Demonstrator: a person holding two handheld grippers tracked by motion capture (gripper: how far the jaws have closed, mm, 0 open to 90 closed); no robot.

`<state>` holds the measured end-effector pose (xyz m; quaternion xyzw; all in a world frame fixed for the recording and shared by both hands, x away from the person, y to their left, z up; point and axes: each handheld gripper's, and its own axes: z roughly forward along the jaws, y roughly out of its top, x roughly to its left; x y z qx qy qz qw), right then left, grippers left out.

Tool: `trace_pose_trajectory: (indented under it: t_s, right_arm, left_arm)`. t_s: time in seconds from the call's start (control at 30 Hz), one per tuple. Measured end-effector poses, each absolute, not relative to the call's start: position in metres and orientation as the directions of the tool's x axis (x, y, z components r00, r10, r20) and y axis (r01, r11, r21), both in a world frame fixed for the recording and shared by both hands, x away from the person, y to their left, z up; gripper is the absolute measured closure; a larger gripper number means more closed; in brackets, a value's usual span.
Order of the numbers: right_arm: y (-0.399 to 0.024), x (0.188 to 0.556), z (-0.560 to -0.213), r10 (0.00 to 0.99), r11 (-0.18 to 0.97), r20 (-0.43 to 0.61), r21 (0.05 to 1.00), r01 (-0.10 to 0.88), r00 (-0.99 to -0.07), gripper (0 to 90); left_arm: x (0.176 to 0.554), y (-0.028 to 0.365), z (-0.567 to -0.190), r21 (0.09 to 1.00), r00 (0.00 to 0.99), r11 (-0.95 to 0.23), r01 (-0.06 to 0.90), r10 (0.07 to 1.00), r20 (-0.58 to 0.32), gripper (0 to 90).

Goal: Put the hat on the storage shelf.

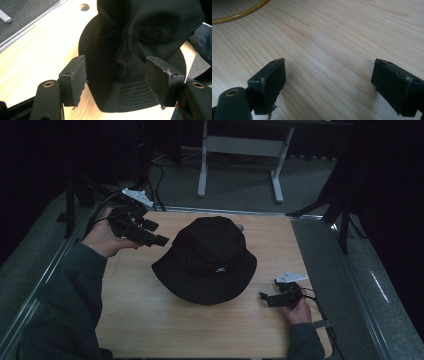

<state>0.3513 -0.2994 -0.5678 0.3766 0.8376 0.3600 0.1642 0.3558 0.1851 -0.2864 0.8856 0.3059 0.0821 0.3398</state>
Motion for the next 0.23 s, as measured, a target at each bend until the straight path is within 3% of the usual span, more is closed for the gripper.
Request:
trace_pose_trajectory:
  t_s: [0.23]
  right_arm:
    - [-0.299,0.351,-0.568,0.749,0.458,-0.004,0.726,0.513,-0.663,12.2]
  left_arm:
    - [0.354,0.198,-0.293,0.66,0.786,-0.564,0.496,0.614,-0.066,36.1]
